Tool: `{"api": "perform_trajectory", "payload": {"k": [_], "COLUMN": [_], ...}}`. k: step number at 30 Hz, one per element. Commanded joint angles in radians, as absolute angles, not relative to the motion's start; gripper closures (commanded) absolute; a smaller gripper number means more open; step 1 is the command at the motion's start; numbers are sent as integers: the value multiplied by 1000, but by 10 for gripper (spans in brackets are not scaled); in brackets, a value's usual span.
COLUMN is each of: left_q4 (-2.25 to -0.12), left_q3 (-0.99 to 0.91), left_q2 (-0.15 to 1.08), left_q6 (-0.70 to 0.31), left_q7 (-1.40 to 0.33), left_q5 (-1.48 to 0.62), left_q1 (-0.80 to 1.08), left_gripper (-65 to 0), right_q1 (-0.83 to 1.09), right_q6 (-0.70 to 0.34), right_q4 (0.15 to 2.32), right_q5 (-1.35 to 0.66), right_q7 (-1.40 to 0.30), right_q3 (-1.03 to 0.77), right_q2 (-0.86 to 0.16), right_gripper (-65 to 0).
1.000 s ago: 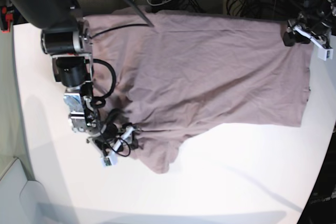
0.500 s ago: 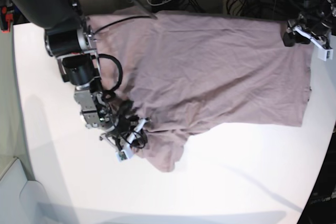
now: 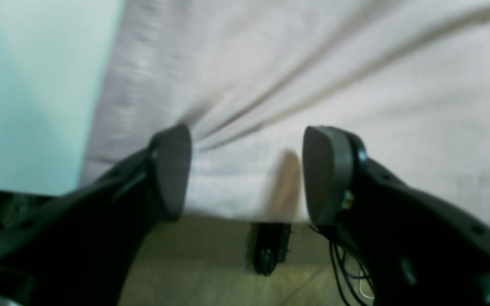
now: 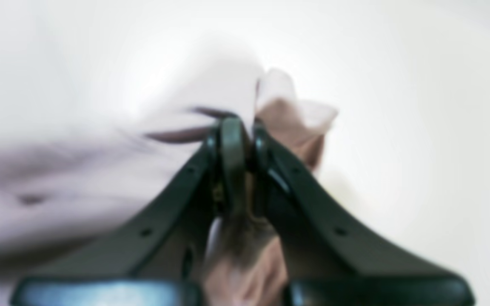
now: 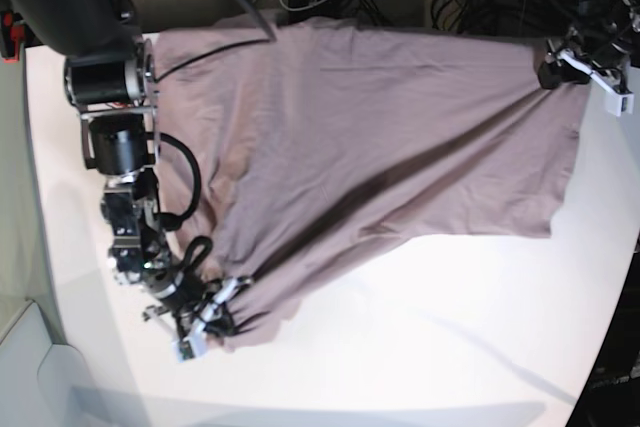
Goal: Layout the t-shirt on the table in an organized manner, then fold the t-shirt properly
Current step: 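Hold the hem corner with the right gripper and drag it outward, then reach the left gripper to the shirt edge and grasp it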
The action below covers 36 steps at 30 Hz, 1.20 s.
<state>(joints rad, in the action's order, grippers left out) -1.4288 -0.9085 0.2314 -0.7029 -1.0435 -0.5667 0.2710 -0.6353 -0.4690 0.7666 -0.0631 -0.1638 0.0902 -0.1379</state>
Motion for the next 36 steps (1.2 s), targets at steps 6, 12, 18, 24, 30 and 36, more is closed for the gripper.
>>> {"api": "perform_trajectory", "payload": {"k": [6,12,18,24,30,36], "left_q4": [-1438,-1440,-1440,-1589,-1793,-1774], "left_q3": [-912,-908,-832,-822,-831,-1004], "left_q2": [243,217,216,197,200,206], "left_q6": [-698,-698,-698,-698,-698,-698], "left_q7": [-1047,-1050,-1116,-1119,-1193,-1161], "left_q5": [-564,-625,-722,-851,-967,-955], "left_q1": [274,272,277,317,326,203], "left_gripper": [-405,-405,-404,-404,-404,-408], "right_q1": [-700,-670,-616,-565,-550,-516], "right_q6": [-469,-469,-469,-469,-469,-469], "right_q4": [886,895,897,897,897,897], "right_q5": [-77,-77,-77,-79,-79,-79], "right_q7": [-225,-263,-266,-278,-278,-278], "right_q3": [-64,-87,-90,-101,-101,-102], "right_q2": [-168,-173,-194,-219,-219,-219], "right_gripper": [0,0,0,0,0,0]}}
